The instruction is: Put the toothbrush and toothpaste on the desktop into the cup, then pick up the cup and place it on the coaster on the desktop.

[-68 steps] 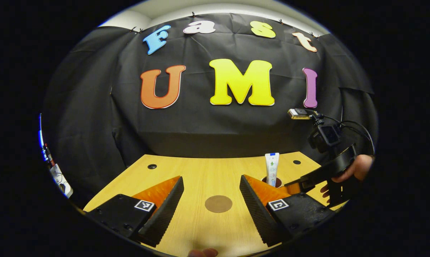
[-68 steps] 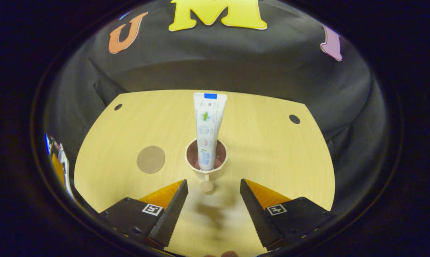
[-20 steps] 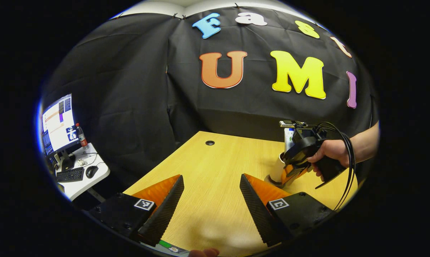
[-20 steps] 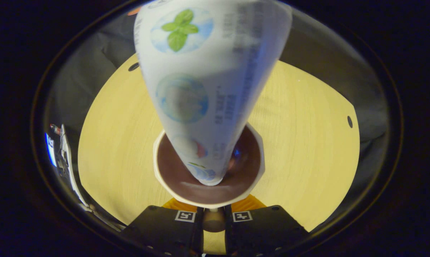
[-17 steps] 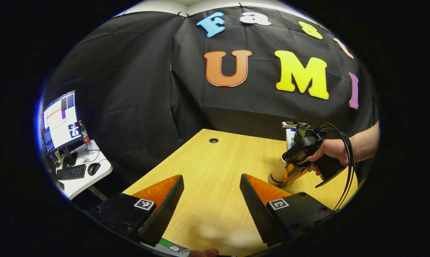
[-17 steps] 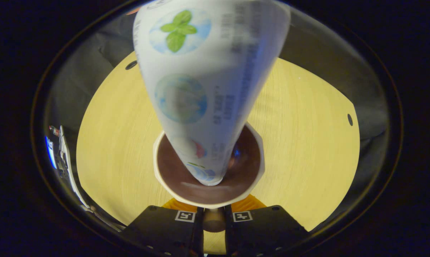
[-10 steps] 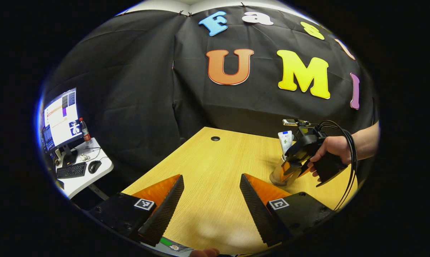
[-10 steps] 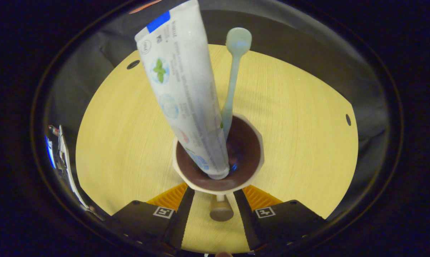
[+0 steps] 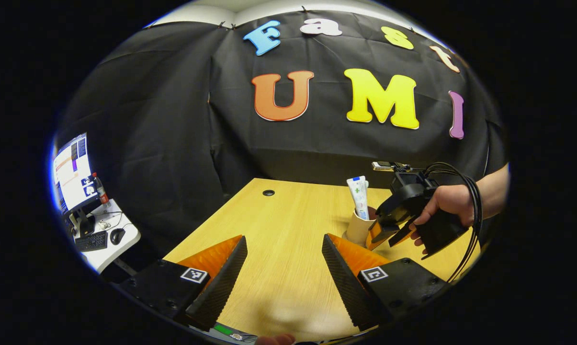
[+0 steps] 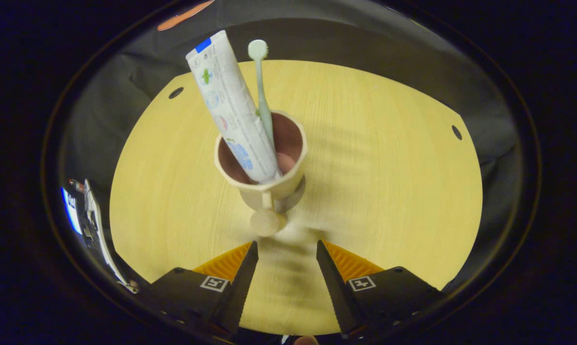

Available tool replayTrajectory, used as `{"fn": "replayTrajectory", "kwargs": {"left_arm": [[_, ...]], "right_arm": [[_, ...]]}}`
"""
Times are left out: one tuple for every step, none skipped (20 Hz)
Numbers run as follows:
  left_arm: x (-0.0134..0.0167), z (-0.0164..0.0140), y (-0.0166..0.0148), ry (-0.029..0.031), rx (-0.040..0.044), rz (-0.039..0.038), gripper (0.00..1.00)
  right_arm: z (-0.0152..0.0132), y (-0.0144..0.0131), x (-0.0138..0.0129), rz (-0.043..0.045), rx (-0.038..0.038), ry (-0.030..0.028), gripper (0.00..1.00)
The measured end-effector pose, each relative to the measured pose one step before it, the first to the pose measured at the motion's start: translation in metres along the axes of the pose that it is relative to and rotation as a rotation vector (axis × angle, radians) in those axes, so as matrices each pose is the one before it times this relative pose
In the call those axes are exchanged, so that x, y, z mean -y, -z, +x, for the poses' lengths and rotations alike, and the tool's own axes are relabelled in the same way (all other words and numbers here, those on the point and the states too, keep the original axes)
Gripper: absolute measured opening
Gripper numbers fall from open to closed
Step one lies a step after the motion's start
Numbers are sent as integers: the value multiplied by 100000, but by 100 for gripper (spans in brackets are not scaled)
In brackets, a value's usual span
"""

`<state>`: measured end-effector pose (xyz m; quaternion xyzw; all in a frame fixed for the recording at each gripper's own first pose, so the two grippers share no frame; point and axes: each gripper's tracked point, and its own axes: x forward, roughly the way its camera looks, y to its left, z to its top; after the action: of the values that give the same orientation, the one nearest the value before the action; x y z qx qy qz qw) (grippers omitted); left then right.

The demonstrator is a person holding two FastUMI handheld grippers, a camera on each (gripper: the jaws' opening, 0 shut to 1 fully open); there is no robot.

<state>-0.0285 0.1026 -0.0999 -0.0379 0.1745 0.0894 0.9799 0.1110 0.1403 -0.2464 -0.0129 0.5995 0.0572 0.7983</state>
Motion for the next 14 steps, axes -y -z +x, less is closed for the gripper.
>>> {"fn": "replayTrajectory", "kwargs": {"left_arm": [[636, -156, 38, 1643, 71, 348, 99], [577, -51, 54, 1396, 207, 624, 100], [489, -23, -105, 999, 332, 336, 99], [440, -9, -119, 1139, 60, 53, 100], [341, 28, -141, 932, 112, -39, 99], [533, 124, -152, 866, 82, -166, 99], [599, 171, -276, 1131, 74, -279, 99], [485, 236, -269, 900, 148, -221, 99], [624, 345, -456, 832, 130, 32, 99], [567, 243, -667, 642, 624, 633, 99], [689, 310, -832, 738, 912, 994, 100], [596, 270, -730, 733, 775, 1003, 100], [650, 223, -742, 959, 654, 467, 100], [716, 88, -773, 1211, 959, -202, 99]], "right_arm": [[-335, 799, 464, 1480, -216, -474, 76], [-214, 959, 640, 1327, -191, 254, 75], [-265, 923, 779, 842, -91, -111, 75], [-324, 782, 978, 861, 385, 572, 75], [-440, 543, 1032, 1169, 1032, 744, 76], [-529, 352, 794, 867, 2095, 319, 76], [-835, 47, 971, 304, 3188, 848, 76], [-1239, -342, 923, -61, 4705, 531, 76], [-1309, -426, 760, -563, 5240, 522, 76], [-1354, -624, 470, -906, 5210, 3, 76], [-1448, -739, 592, -569, 5319, 594, 76], [-1765, -965, 665, -64, 6550, 361, 76], [-1633, -1178, 560, -159, 6704, 715, 76], [-1415, -1296, 437, -225, 6782, 1108, 75]]}}
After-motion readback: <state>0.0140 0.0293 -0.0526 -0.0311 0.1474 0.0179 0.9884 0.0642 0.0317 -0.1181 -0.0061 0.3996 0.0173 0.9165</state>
